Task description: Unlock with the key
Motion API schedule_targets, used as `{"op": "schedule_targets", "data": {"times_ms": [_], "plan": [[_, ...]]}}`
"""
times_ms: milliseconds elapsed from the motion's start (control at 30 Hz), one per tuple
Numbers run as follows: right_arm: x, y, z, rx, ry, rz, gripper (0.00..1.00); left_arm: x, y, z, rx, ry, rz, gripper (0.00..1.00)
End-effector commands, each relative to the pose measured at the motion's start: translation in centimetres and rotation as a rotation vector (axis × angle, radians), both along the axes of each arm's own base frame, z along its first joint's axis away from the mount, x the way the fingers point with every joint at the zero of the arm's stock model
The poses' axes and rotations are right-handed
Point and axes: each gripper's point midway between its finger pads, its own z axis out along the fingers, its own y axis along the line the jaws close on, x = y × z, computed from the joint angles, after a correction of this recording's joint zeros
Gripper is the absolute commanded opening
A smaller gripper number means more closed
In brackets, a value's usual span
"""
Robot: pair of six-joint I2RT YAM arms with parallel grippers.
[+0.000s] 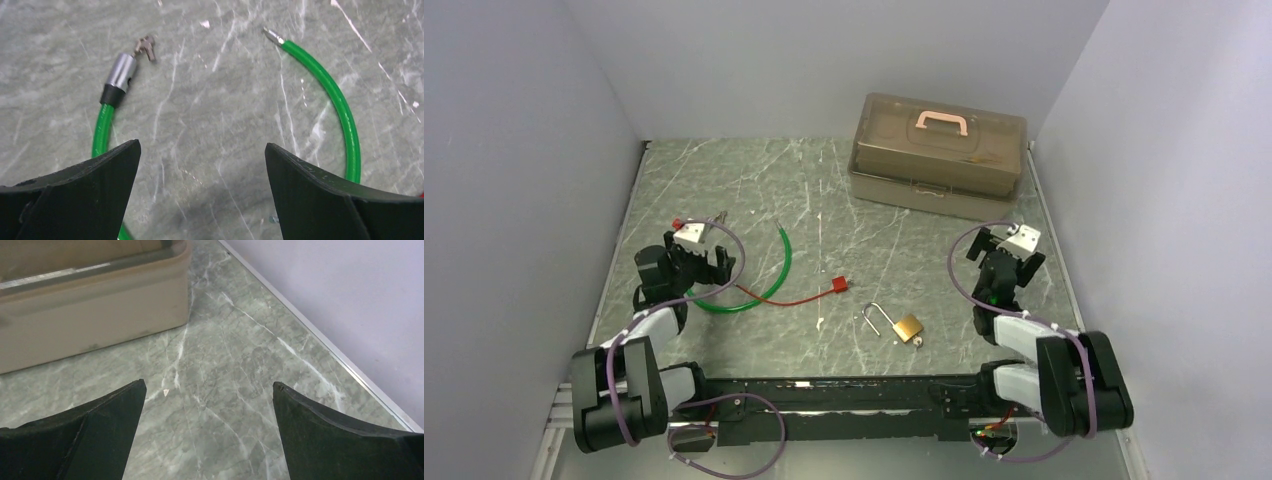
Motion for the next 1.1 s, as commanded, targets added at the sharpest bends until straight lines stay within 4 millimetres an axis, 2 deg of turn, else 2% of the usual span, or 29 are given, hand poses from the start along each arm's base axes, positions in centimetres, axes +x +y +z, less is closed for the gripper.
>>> {"op": "schedule_targets", "data": {"times_ms": [0,167,267,400,500,567,600,633,767,1067], "plan": [[1.9,0.7,1.4,-0.008,-0.106,0.074,1.0,2.3,0.3,4.7,-0.004,-0.216,0.005,0.99],[3.1,1.1,0.4,-0.022,-0.092,0.102,1.0,3.0,1.7,5.2,0.013,-0.255,0.061,1.0],[3.8,2.6,-0.4,-0.051,-0.068,0.205,1.0,3.2,1.9,5.1,0.001,-0.244,0.059,1.0],[3.7,3.2,-0.7,-0.067,-0.071,0.249,1.0,2.5,1.5,5.7,0.012,-0.297,0.045,1.0],[4.1,3.2,-0.7,-0.084,-0.065,0.249,1.0,2.2,1.3,6.0,-0.007,-0.333,0.056,1.0],[4.4,3.2,-0.9,-0.075,-0.043,0.247,1.0,1.6,0.6,5.1,-0.008,-0.358,0.041,0.99],[4.4,3.1,-0.9,-0.077,-0.042,0.244,1.0,1.7,0.6,5.7,0.019,-0.428,0.059,0.99],[4.5,3.2,-0.9,-0.078,-0.042,0.245,1.0,1.9,0.3,5.3,0.015,-0.433,0.066,0.99],[4.6,3.2,-1.2,-0.069,-0.031,0.246,1.0,3.9,0.0,3.9,0.059,-0.321,0.076,0.99],[5.1,2.3,-1.6,-0.017,-0.013,0.253,1.0,3.8,-0.1,4.0,0.056,-0.326,0.08,0.99]]}}
